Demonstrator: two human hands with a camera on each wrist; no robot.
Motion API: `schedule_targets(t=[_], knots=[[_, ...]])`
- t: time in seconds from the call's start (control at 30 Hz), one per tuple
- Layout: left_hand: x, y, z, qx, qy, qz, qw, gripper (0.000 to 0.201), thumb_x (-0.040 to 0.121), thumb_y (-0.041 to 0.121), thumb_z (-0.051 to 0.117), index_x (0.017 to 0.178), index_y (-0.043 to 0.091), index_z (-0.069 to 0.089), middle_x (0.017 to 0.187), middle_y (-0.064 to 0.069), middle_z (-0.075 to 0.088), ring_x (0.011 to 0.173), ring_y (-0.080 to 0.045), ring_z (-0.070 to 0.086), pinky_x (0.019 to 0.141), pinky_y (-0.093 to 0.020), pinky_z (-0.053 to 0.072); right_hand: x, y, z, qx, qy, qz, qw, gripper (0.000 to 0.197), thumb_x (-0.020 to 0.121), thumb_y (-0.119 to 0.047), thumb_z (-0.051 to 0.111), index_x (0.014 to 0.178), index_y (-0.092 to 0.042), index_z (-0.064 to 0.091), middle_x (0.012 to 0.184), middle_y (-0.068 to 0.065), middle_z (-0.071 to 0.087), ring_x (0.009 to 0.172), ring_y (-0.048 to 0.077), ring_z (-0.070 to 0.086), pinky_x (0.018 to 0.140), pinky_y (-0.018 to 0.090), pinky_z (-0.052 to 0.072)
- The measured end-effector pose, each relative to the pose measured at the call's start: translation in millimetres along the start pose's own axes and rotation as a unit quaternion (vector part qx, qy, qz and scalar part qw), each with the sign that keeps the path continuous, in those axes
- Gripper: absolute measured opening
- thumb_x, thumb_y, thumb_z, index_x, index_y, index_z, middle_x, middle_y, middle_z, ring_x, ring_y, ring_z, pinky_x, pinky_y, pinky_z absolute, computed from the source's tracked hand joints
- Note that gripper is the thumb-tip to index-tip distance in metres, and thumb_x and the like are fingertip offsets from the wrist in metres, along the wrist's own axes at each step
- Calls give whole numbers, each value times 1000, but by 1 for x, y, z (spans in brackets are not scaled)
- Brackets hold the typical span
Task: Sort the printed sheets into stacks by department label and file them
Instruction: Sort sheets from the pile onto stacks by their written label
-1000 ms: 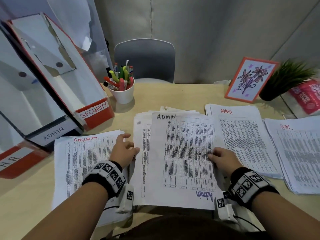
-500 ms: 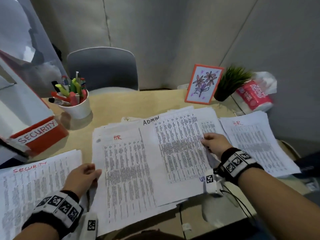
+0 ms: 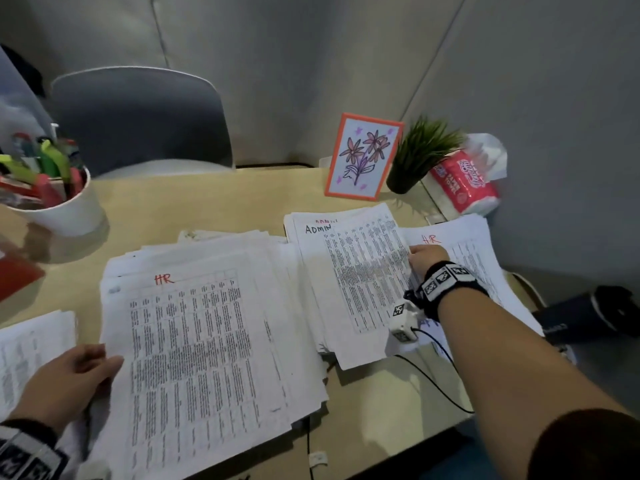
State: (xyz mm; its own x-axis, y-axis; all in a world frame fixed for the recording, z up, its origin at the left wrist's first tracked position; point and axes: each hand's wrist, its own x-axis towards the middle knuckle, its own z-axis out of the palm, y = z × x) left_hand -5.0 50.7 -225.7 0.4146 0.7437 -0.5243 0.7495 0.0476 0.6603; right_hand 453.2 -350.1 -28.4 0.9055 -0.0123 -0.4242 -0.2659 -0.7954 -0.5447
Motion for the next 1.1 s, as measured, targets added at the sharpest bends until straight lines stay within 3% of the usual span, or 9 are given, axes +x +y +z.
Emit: schedule_targets(t=[0.1,0.2,0.3,0.43,0.47,0.6,0.73,0.93,1.1], knots=[[-52,65,-1,12,0,2,1000,42,71,41,80,100,17,63,93,-12,67,89,-32,62,85,-47,48,0,0,9,-9,-11,4,1000,46,92,8,35,126,-8,60,130,14,58,118,32,54,92,29,45],[-83,101,-1,17,4,6,1000,26,83,24,73,105,18,60,93,-9,63,92,-30,61,83,-45,48,1,4,16,-6,-5,14,1000,49,91,7,32,129,-10,58,133,13,56,118,31,54,92,31,46],[-80,98,-1,23,5,14,1000,29,83,25,74,107,16,61,96,-10,64,95,-32,62,84,-45,49,2,7,19,3,9,9,1000,50,91,6,31,129,-13,58,131,11,57,106,30,58,75,28,49],[-45,55,1,15,14,-10,1000,70,63,58,79,117,16,62,99,-9,68,94,-31,63,87,-44,48,4,6,20,13,15,-5,1000,50,90,8,32,128,-11,58,129,10,57,108,29,57,78,27,46],[-50,61,0,10,15,-1,1000,66,63,58,79,114,19,63,97,-7,69,93,-30,63,89,-45,48,5,5,20,10,8,-5,1000,50,89,8,34,128,-11,58,130,10,57,107,29,57,77,27,47],[-91,115,-4,20,21,11,1000,30,79,25,77,102,15,62,96,-8,66,95,-30,62,95,-46,47,1,-4,22,-35,-10,-25,999,46,91,-1,46,136,-12,48,139,13,48,119,31,52,92,34,45],[-94,117,-7,-84,-18,-6,996,31,77,9,77,103,15,61,96,-7,70,91,-28,65,93,-44,50,-24,-25,25,-90,30,-132,987,45,90,-12,51,135,-17,47,141,13,42,109,28,53,82,30,44],[-105,123,-17,-197,-73,12,978,21,80,-12,65,98,-1,67,85,-15,69,62,-18,63,53,-21,53,-107,-42,82,14,-193,-192,962,44,78,-17,75,120,-18,60,114,3,61,103,20,59,90,34,49],[-118,131,-26,-213,-106,39,971,30,82,-19,56,73,4,74,78,-5,75,72,-13,70,63,-16,56,-156,-38,132,35,-347,-200,915,38,72,-1,77,101,-20,63,101,0,66,93,19,64,74,24,51]])
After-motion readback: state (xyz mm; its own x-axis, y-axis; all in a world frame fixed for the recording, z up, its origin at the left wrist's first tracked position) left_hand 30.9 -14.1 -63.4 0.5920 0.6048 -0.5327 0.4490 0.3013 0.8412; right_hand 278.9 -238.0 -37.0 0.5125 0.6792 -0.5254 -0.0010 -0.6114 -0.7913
